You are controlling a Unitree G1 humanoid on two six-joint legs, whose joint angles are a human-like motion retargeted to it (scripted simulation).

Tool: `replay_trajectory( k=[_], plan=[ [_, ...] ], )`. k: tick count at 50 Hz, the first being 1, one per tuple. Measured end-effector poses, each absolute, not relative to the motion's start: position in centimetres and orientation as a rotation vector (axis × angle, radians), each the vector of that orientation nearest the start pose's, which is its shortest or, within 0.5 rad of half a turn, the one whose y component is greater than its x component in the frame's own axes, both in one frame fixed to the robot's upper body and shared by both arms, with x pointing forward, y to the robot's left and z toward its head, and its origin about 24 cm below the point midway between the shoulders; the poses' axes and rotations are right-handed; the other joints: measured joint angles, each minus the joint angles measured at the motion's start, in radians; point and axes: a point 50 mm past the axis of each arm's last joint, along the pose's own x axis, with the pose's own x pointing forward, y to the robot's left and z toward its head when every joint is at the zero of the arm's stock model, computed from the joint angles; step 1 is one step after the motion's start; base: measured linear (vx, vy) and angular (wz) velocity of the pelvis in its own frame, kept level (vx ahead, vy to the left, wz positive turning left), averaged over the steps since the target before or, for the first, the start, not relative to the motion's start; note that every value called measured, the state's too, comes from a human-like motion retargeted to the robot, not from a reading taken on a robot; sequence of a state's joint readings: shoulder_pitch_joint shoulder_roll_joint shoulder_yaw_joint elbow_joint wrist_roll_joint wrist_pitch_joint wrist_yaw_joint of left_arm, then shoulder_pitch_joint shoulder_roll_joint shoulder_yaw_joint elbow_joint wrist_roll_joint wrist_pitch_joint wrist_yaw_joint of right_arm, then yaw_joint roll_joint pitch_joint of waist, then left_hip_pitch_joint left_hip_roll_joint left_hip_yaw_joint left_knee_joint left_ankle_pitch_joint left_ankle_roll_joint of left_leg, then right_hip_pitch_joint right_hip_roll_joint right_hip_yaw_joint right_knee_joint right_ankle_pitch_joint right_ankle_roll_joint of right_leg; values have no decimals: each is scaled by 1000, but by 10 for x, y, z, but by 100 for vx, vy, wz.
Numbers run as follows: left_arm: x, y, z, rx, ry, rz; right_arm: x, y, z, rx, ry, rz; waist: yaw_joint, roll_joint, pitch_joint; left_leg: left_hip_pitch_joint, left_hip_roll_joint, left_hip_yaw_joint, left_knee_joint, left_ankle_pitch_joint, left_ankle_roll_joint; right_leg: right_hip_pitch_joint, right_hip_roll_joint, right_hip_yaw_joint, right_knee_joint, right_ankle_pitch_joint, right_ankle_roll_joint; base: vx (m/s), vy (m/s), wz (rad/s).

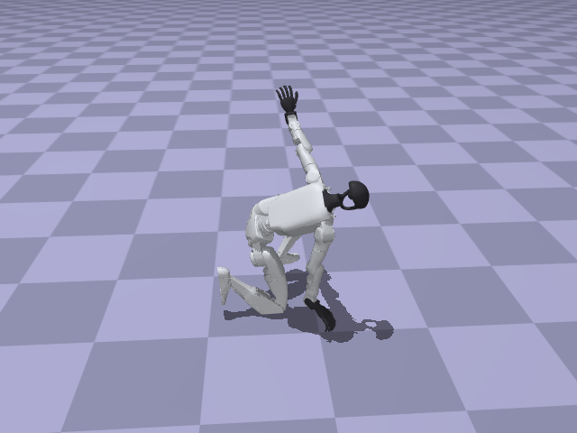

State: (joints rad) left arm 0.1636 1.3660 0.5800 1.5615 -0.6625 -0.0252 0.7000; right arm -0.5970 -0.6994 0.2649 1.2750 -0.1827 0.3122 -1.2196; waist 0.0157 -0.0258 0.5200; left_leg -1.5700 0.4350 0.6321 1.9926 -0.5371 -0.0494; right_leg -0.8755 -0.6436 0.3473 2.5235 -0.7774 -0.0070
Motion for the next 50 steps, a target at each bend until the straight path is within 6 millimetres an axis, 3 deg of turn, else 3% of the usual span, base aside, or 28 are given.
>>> replay_trajectory(
  k=[4,8,11,15,18,20,22,25,27,30,32,35,38,40,42,43,45,48,50],
  plan=[
    [-57,540,172,361,430,2236,265,-374,61,-1416,334,-1335,-43,-46,0,0,-3,7,-8,10,-13,-11,-8,4,5,-1,-4,0,0,0],
    [-21,544,167,429,407,2110,292,-339,59,-1379,247,-1249,-132,-130,0,0,-9,15,-27,36,-36,-17,1,9,16,3,3,-8,-5,16],
    [38,542,164,522,365,1954,314,-305,61,-1341,157,-1175,-220,-201,0,0,-13,18,-45,63,-53,-17,18,11,29,8,12,-12,-6,14],
    [156,513,172,610,193,1679,337,-260,68,-1280,42,-1078,-340,-295,0,0,-22,20,-72,104,-72,-14,44,7,50,15,22,-16,-6,13],
    [257,456,202,717,-16,1401,350,-227,71,-1224,-24,-1001,-416,-372,0,0,-27,21,-93,133,-88,-11,61,0,68,19,26,-17,-4,12],
    [315,400,234,859,-197,1206,356,-206,75,-1173,-76,-944,-462,-425,0,0,-31,24,-109,153,-103,-9,72,-9,77,21,37,-17,-2,23],
    [359,335,269,1106,-390,1041,365,-185,84,-1153,-146,-876,-522,-469,0,0,-46,36,-137,180,-117,-16,75,-13,82,28,55,-17,0,35],
    [388,244,310,1448,-711,838,370,-161,91,-1104,-225,-810,-574,-494,0,0,-44,42,-153,201,-148,-15,108,-16,90,37,71,-12,4,10],
    [396,194,322,1514,-870,735,372,-157,95,-1092,-255,-793,-594,-494,0,0,-40,50,-160,213,-167,-19,130,-12,94,42,82,-9,8,2],
    [396,151,330,1487,-1001,651,375,-155,101,-1081,-271,-788,-608,-494,0,0,-29,68,-162,223,-187,-32,152,7,103,47,94,-6,13,-8],
    [396,151,329,1496,-1021,632,377,-156,104,-1082,-270,-798,-601,-494,0,0,-15,83,-155,224,-191,-51,154,28,112,51,95,-3,19,-23],
    [395,177,320,1613,-976,602,378,-167,108,-1117,-267,-829,-572,-492,0,0,9,112,-139,221,-177,-94,131,70,122,63,88,0,26,-31],
    [389,226,309,1775,-863,629,378,-186,115,-1179,-268,-885,-530,-453,0,0,28,155,-122,212,-132,-146,72,128,117,61,80,4,33,-25],
    [380,266,301,1795,-746,698,377,-203,121,-1224,-259,-934,-499,-419,0,0,34,190,-118,206,-91,-176,28,170,101,43,81,5,35,-8],
    [367,307,291,1678,-591,795,375,-222,125,-1262,-221,-995,-460,-383,0,0,33,224,-122,201,-50,-197,-6,208,75,7,86,4,34,-5],
    [359,325,286,1498,-519,847,371,-237,123,-1275,-175,-1038,-430,-362,0,0,36,238,-121,197,-30,-204,-13,226,62,-15,83,3,32,-12],
    [337,367,269,1560,-367,903,366,-262,129,-1329,-138,-1100,-383,-309,0,0,33,262,-141,199,1,-225,-13,252,28,-47,88,-2,30,-8],
    [313,401,241,1516,-211,890,355,-301,140,-1384,-65,-1181,-306,-230,0,0,10,291,-207,221,32,-276,17,279,-29,-61,90,-8,27,4],
    [300,410,218,1485,-152,819,345,-327,148,-1412,-26,-1229,-248,-175,0,0,-9,303,-263,241,43,-313,48,288,-71,-53,84,-10,25,6]
  ],
)
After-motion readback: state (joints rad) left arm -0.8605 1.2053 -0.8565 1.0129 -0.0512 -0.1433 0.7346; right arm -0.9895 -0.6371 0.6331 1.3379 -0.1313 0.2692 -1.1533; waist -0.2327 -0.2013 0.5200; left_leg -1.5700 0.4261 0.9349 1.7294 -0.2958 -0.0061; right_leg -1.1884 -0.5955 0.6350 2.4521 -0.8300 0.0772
